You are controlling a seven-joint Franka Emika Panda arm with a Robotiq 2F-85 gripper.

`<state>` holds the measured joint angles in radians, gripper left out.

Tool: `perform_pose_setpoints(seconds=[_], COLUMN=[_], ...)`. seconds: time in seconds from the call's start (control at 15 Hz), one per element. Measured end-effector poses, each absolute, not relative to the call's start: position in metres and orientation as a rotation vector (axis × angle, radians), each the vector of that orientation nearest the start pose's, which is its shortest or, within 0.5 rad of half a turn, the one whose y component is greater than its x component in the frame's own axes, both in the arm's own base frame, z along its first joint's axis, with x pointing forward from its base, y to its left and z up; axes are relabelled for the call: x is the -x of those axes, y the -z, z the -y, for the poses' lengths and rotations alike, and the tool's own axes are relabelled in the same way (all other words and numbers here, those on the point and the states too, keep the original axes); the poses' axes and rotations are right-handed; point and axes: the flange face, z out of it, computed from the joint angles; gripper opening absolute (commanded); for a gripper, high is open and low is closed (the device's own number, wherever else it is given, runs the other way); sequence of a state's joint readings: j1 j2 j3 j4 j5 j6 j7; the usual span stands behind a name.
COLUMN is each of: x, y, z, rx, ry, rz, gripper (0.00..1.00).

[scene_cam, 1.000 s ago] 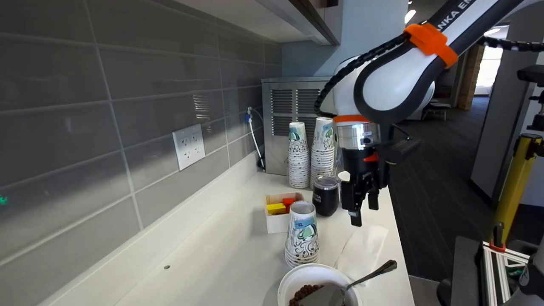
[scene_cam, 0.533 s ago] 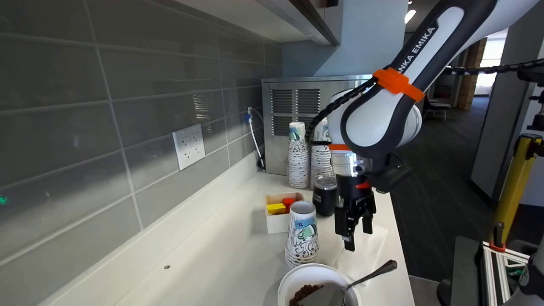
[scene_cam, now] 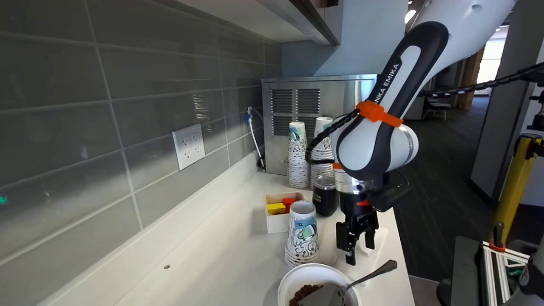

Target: Use the white napkin to wipe the countertop.

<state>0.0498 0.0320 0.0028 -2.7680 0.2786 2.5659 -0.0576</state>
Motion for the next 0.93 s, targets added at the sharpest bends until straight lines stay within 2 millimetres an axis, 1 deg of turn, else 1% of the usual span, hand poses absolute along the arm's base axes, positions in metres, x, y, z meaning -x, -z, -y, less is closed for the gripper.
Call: perform_pose_setpoints(seconds=[0.07, 0.13, 0.2, 0.47, 0.73, 0.8, 0.93], x=[-0.359, -0.359, -0.36, -0.362, -0.366, -0.366, -0.367], y=[-0.184, -0.18, -0.178, -0.172, -0.174, -0.174, -0.175], z=[-0.013, -0.012, -0.01, -0.008, -0.011, -0.011, -0.011], rx=[2.99, 2.991, 2.994, 3.002, 2.996, 2.997, 2.996], ry=[-0.345, -0.34, -0.334, -0.311, -0.296, -0.294, -0.291], rz=[-0.226, -0.236, -0.243, -0.256, -0.261, -0.263, -0.277], gripper=[0.75, 0.73, 0.66, 0.34, 0.05, 0.0, 0.0])
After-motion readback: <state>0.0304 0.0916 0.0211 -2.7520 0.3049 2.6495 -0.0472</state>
